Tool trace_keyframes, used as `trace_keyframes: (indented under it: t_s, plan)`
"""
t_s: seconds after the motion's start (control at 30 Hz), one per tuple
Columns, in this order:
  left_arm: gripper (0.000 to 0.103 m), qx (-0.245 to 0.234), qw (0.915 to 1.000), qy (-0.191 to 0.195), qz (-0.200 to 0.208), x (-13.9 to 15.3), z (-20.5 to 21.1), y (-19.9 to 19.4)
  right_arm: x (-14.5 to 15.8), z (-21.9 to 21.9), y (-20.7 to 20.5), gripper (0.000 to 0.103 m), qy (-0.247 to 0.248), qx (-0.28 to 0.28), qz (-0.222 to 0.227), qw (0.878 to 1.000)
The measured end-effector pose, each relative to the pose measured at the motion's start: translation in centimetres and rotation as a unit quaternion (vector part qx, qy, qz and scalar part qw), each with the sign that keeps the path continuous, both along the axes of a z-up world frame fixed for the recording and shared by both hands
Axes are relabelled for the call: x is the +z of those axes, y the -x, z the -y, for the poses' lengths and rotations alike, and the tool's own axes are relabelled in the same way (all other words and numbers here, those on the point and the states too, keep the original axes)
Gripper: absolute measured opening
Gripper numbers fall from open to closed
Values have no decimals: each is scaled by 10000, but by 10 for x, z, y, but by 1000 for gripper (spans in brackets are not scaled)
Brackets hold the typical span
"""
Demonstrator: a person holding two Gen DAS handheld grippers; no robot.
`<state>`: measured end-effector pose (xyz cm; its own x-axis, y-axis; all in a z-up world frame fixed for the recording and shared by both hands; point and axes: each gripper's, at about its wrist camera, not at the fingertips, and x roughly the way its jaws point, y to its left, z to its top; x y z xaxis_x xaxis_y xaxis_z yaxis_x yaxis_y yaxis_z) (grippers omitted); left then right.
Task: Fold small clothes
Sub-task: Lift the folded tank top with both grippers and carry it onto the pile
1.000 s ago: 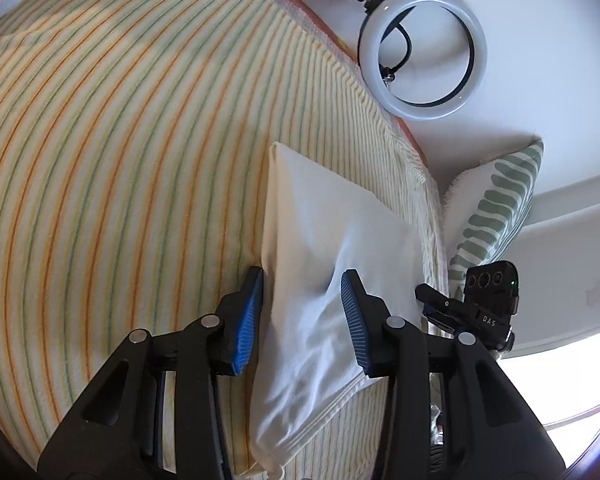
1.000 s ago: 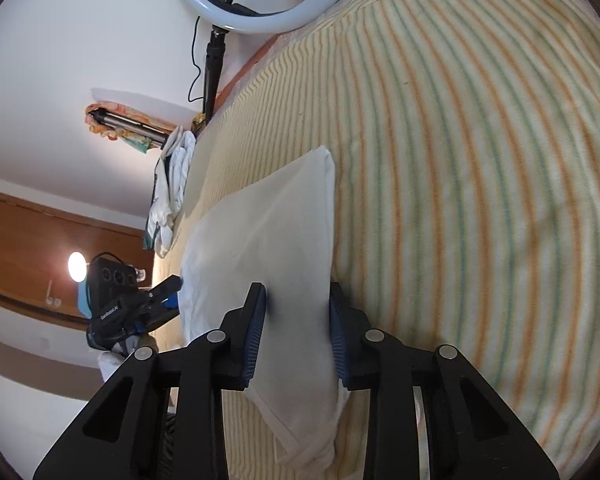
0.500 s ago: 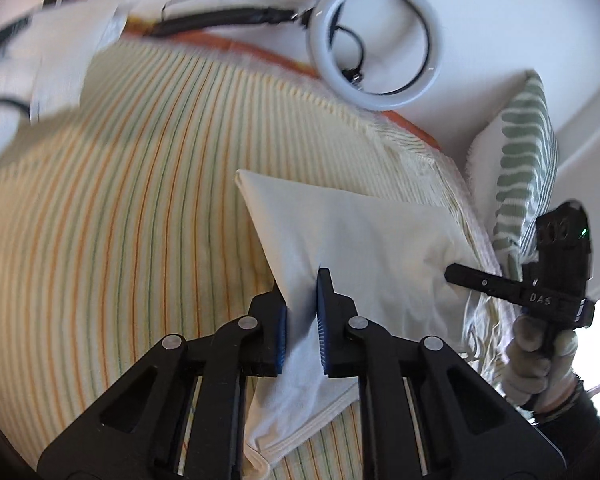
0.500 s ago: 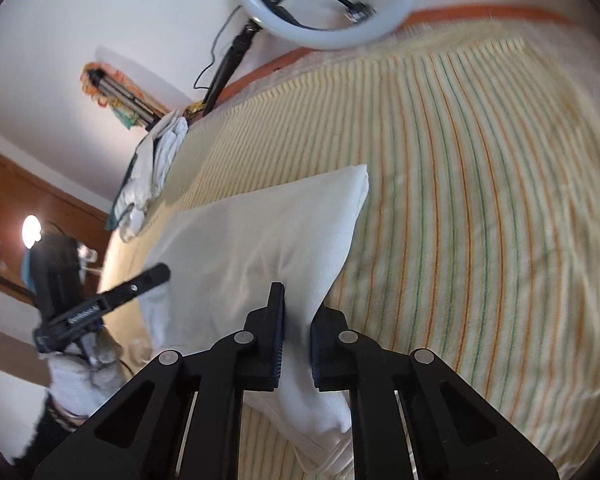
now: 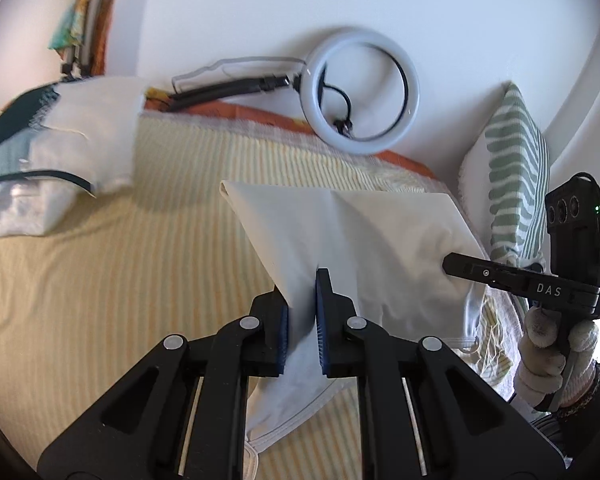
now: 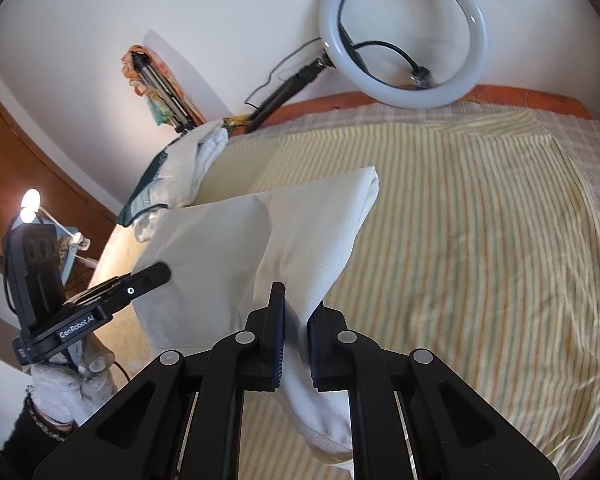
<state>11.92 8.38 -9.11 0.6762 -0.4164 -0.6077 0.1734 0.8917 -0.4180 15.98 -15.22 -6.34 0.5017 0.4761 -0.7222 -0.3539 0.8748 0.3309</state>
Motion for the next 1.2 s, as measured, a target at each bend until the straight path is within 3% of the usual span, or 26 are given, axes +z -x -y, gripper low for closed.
trace_keyframes:
  t_s: [0.2, 0.67, 1.03, 1.2]
  plan:
    - [10, 249, 9995, 136, 141, 18, -47, 3, 11, -41, -3, 8, -16, 173, 169, 9997]
    - [9, 923, 9941, -323, 463, 52, -180, -18, 44, -174, -33, 8, -17, 747, 693, 9948]
    - [9, 1356, 9858, -763, 626, 73, -266, -70, 45, -267, -86, 8, -138, 911, 869, 9919]
    - [9, 1538, 9824, -915, 528, 70, -299, -104, 38, -300, -116, 8, -191, 851, 827, 9927]
